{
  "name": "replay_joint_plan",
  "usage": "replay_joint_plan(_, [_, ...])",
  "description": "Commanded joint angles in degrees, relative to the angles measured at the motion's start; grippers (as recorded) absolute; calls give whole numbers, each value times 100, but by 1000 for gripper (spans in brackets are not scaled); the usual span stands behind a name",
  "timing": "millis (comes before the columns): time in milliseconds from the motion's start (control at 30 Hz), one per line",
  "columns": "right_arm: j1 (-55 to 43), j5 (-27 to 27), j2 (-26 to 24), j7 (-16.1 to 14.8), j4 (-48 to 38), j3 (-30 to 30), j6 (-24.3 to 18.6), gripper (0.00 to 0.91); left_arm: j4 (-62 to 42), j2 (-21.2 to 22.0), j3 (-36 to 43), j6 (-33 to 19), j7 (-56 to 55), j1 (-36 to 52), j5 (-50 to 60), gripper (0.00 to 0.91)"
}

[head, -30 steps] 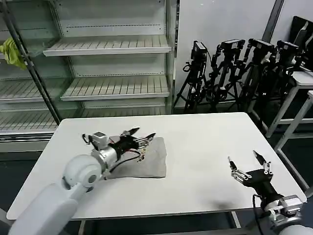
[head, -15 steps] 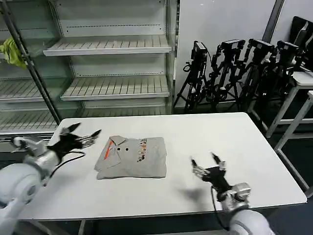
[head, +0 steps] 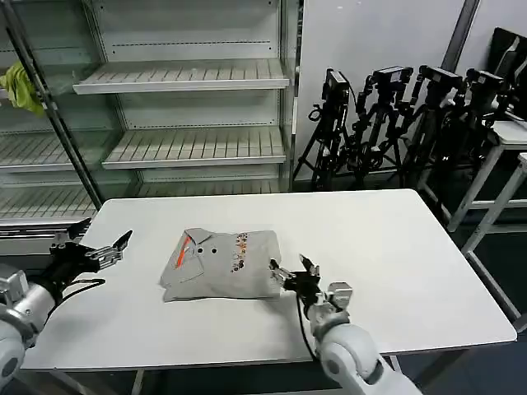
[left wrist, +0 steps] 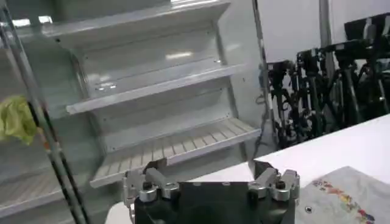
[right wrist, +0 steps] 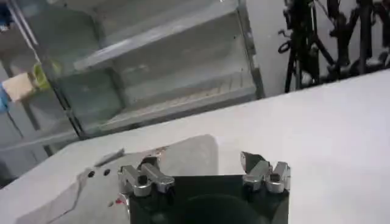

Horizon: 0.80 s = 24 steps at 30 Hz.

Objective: Fold and organize the clothes.

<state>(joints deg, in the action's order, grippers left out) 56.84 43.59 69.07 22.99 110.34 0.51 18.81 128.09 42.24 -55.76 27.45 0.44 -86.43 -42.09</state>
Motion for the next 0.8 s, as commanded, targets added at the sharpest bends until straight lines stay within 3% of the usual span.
replay_joint_plan(33, [-519, 253, 1111, 405, -936, 367, 185, 907, 326, 296, -663, -207, 83, -704, 249, 907])
replay_joint_plan(367, [-465, 272, 1324, 747, -1025, 415, 242, 907, 452, 418, -887, -287, 129, -896, 245, 907])
replay_joint_plan(433, [-433, 269, 1308, 755, -1003, 401, 246, 746, 479, 447, -949, -314, 144, -967, 242, 907])
replay_joint_plan(500, [-383, 272, 1268, 774, -962, 375, 255, 514, 496, 475, -980, -342, 152, -1010, 243, 907])
replay_joint_plan(533, [-366, 274, 1242, 770, -940, 366, 261, 161, 501, 488, -991, -353, 158, -1033, 244, 907])
replay_joint_plan(600, [-316, 269, 1197, 765, -872, 351, 267, 0, 516, 521, -998, -376, 164, -1052, 245, 907])
replay_joint_plan(800, [-132, 266, 950, 754, -644, 263, 282, 0, 536, 580, -926, -417, 167, -1042, 275, 907])
